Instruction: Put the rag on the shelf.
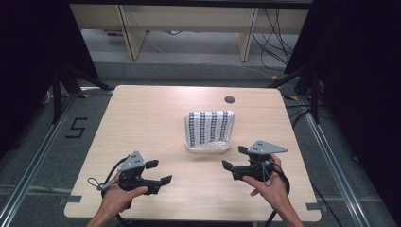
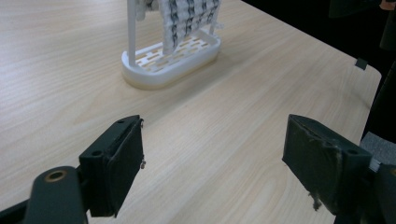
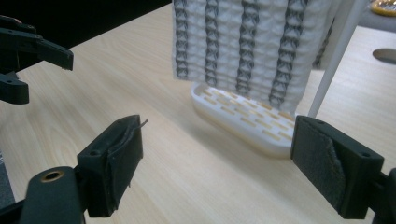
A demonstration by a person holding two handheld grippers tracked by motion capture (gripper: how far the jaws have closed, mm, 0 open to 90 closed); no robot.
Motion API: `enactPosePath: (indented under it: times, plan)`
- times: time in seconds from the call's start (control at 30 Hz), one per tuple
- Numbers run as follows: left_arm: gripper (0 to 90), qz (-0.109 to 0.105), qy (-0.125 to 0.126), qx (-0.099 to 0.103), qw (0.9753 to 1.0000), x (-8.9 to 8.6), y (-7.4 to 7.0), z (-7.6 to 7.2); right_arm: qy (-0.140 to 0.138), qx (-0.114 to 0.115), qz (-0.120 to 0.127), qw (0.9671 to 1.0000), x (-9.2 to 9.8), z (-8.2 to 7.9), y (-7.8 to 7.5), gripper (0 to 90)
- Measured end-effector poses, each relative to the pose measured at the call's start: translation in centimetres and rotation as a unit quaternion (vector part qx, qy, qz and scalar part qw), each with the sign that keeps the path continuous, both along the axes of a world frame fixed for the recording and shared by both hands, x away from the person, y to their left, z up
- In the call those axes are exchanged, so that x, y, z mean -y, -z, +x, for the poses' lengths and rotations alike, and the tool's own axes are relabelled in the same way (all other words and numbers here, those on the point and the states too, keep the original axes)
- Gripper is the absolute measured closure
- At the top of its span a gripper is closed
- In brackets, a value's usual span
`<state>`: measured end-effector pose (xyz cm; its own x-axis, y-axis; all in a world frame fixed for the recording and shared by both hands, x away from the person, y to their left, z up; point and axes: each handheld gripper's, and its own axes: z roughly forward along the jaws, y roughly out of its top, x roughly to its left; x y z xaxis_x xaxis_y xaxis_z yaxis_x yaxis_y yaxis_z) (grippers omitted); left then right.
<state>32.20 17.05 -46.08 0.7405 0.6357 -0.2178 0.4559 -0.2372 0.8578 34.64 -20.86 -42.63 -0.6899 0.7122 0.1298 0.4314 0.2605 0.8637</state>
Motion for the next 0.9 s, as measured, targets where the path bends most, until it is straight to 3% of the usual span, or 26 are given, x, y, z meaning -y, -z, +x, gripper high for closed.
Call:
enactPosePath:
  times: [0.03,0.13,0.3,0.4,0.43,0.47,0.5,0.6,0.63,0.67,0.83,0.9]
  plan:
    - [19.2,0.009,-0.002,-0.003,1.0,-0.1,0.1,-0.1,0.003,-0.013,-0.002,0.9999,0.0,-0.2,0.1,18.1]
    - [19.0,0.002,-0.001,-0.006,1.0,-0.1,0.6,-0.1,0.0,-0.016,0.004,0.9999,-0.1,-0.3,0.9,18.1]
    - [19.0,0.015,0.004,-0.008,0.9998,0.1,1.3,-0.4,-0.011,-0.015,0.002,0.9998,0.0,-0.7,1.8,18.4]
    - [19.0,0.022,0.003,-0.009,0.9997,0.4,1.8,-0.7,-0.011,-0.027,0.006,0.9995,-0.1,-1.2,2.2,18.4]
    - [19.0,0.024,0.004,-0.008,0.9997,0.4,2.0,-0.8,-0.017,-0.02,-0.001,0.9997,0.1,-1.2,2.3,18.4]
    - [19.0,0.025,0.003,-0.007,0.9997,0.5,2.1,-0.9,-0.013,-0.032,0.002,0.9994,0.0,-1.6,2.3,18.4]
    - [19.0,0.031,0.007,-0.006,0.9995,0.6,2.2,-1.1,-0.016,-0.02,-0.001,0.9997,0.2,-1.6,2.5,18.4]
    - [19.0,0.033,0.006,0.0,0.9994,0.8,2.6,-1.4,-0.014,-0.022,-0.004,0.9997,0.3,-2.1,2.9,18.4]
    - [19.0,0.032,0.009,-0.006,0.9994,0.8,2.6,-1.6,-0.014,-0.028,-0.003,0.9995,0.4,-2.3,3.0,18.4]
    - [19.0,0.034,0.01,-0.001,0.9994,0.9,2.7,-1.7,-0.019,-0.018,-0.006,0.9996,0.6,-2.3,3.2,18.4]
    - [19.0,0.036,0.013,-0.002,0.9993,0.9,2.9,-2.3,-0.009,-0.039,-0.001,0.9992,0.9,-3.3,3.7,18.1]
    - [19.0,0.037,0.013,0.0,0.9992,0.8,3.0,-2.4,-0.016,-0.03,-0.007,0.9994,1.1,-3.3,3.9,18.0]
